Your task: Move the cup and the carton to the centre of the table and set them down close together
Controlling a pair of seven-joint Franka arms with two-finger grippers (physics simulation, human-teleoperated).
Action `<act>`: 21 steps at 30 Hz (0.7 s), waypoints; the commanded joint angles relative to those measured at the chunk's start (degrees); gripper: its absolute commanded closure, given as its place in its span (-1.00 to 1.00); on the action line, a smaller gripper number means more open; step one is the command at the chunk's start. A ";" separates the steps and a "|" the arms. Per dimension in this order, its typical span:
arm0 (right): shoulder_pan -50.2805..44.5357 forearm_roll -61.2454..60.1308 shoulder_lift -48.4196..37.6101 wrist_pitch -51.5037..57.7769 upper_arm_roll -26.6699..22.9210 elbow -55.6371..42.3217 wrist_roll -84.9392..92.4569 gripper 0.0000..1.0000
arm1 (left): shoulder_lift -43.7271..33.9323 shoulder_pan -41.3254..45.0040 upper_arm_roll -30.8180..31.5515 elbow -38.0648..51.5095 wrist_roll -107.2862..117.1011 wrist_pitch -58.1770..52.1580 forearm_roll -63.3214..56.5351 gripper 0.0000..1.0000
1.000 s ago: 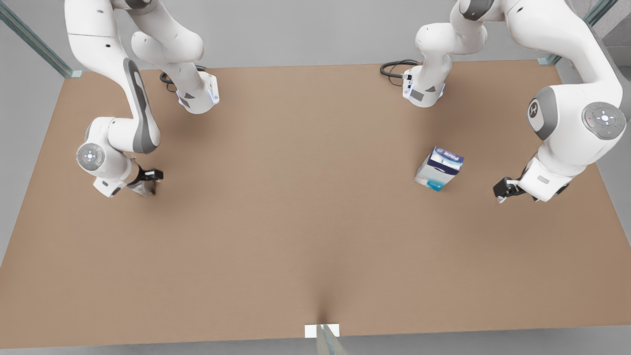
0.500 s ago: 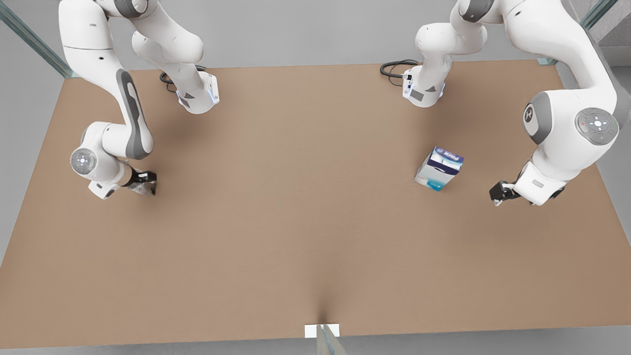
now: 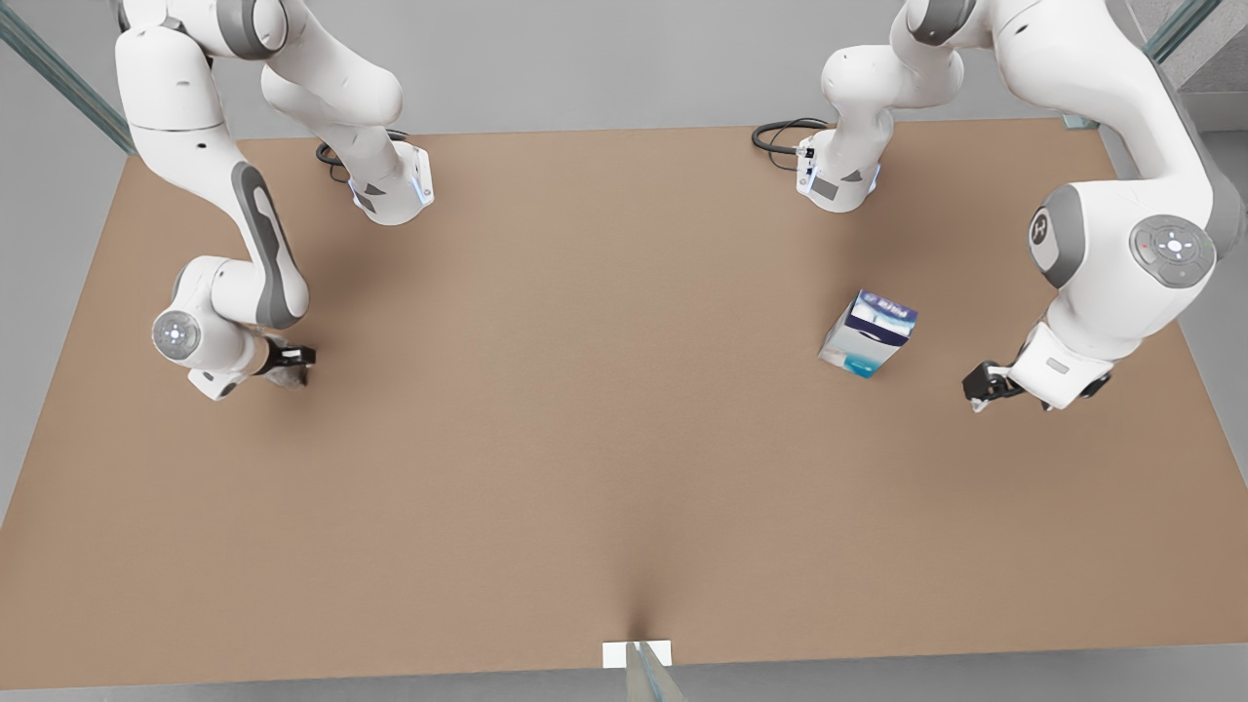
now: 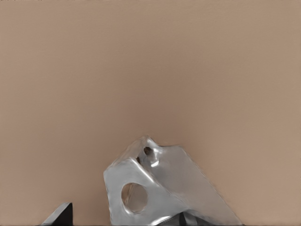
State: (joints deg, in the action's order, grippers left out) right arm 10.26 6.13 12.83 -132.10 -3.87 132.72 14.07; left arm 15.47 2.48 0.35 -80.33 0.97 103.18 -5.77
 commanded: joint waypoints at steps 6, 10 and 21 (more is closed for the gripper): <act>0.03 -0.06 1.58 -0.26 0.00 -0.09 -0.01 0.57 | 0.17 0.42 0.26 0.00 0.00 0.00 0.05 -1.00; 0.03 -0.06 2.64 -0.79 0.00 -0.70 -0.01 0.57 | 0.52 0.86 0.26 0.00 0.00 0.09 -0.03 -1.00; -0.76 -0.06 1.41 1.05 0.44 -2.11 -0.53 0.57 | 0.70 0.69 0.26 0.00 -0.09 0.00 0.14 -1.00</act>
State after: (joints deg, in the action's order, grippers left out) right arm 9.49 5.80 14.17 -131.05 -3.42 130.67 13.77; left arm 16.18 3.32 0.61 -80.33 0.90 103.18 -5.73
